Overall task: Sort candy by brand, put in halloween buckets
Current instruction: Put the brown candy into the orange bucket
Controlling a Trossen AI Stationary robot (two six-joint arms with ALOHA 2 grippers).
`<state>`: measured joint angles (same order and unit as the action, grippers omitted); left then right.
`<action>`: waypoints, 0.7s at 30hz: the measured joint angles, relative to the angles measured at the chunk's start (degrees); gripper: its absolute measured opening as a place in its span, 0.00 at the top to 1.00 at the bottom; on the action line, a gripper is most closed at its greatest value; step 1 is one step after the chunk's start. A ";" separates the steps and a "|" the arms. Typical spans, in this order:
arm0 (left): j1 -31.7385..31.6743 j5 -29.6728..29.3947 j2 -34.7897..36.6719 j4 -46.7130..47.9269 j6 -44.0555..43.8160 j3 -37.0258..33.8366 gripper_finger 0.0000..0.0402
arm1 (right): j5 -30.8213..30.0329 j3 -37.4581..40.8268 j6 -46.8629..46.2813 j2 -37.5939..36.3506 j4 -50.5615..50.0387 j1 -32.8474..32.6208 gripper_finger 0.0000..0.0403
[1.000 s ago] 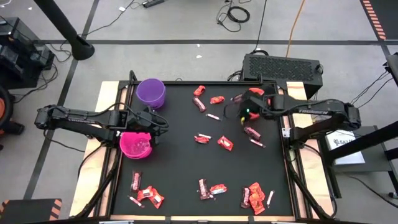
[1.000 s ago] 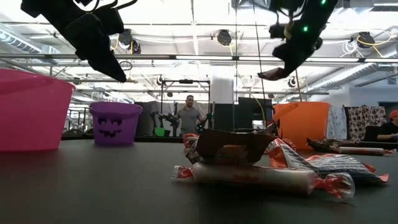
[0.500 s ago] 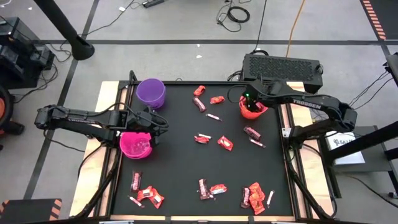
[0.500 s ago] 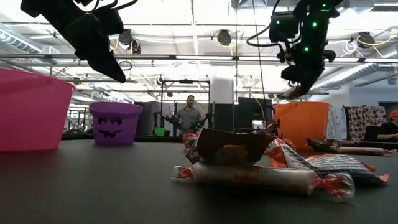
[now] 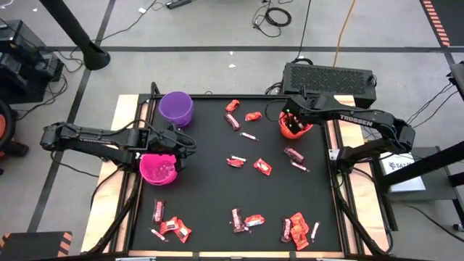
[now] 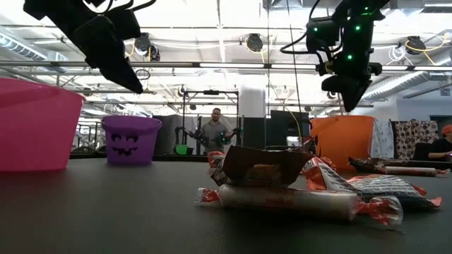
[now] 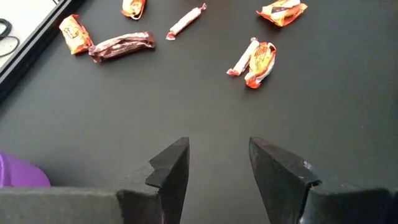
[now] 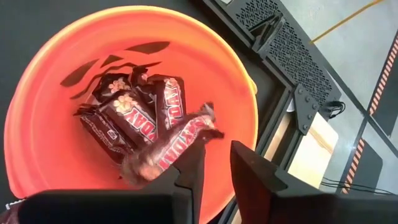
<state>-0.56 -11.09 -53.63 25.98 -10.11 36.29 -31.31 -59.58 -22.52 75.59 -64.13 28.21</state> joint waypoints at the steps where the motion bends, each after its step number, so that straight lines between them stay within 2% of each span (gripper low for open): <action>1: 0.00 -0.02 0.00 0.00 0.02 0.00 0.56 | -0.03 0.00 0.00 0.00 0.01 0.00 0.82; 5: 0.00 -0.01 0.00 -0.02 0.11 0.00 0.56 | -0.06 0.01 0.95 0.00 1.20 0.00 0.78; 10: -0.11 -0.02 0.00 -0.87 0.55 0.00 0.56 | 0.91 0.01 4.69 0.00 12.35 -0.39 0.74; 16: -0.11 -0.02 0.00 -2.37 1.71 0.00 0.56 | 10.13 -0.06 7.11 1.90 31.09 -1.47 0.73; 21: -0.11 -0.02 -0.06 -3.44 1.90 0.00 0.56 | 18.84 -0.06 7.11 10.48 43.89 -2.81 0.73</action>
<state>-0.67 -11.11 -53.69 22.53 -8.21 36.29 -12.47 -59.64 -15.41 86.07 -20.24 25.40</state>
